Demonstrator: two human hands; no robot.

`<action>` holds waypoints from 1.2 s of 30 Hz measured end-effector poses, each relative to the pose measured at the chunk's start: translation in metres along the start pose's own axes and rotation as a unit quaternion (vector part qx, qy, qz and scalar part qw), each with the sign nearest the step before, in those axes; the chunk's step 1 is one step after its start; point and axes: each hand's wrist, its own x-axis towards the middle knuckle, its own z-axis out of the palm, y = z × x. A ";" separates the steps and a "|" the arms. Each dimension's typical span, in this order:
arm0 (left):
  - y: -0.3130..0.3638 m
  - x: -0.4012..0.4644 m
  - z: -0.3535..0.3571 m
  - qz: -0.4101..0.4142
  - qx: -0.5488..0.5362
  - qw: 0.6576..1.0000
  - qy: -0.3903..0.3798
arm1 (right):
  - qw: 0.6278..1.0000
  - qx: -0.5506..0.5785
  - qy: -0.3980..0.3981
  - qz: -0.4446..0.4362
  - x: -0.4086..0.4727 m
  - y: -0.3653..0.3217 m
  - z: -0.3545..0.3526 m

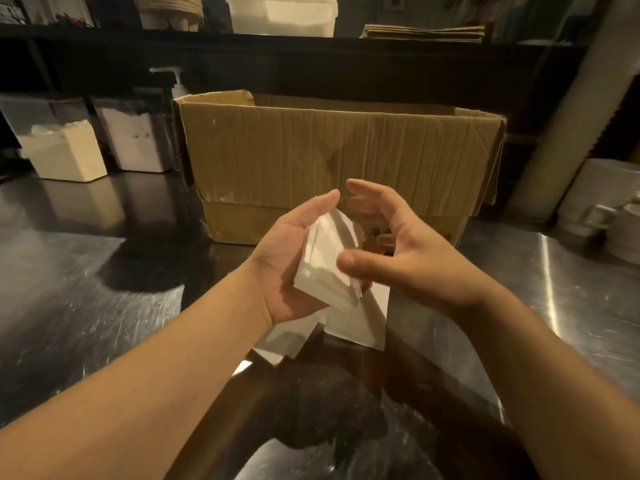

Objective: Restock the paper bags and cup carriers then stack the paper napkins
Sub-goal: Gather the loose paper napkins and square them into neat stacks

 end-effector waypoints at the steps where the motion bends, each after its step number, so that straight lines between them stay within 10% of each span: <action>1: 0.000 0.000 0.000 -0.001 -0.008 1.000 0.001 | 1.000 -0.016 -0.024 -0.003 0.000 0.001 0.001; 26: 0.000 0.006 -0.007 -0.028 -0.051 0.998 0.007 | 1.000 -0.017 -0.002 -0.015 0.002 0.004 0.007; 32: 0.010 0.001 -0.008 0.008 -0.101 0.992 0.073 | 0.981 0.009 0.165 0.104 0.010 0.007 0.001; 36: 0.015 -0.002 -0.007 0.010 -0.111 0.990 0.088 | 0.961 -0.116 0.092 0.235 0.011 0.011 -0.001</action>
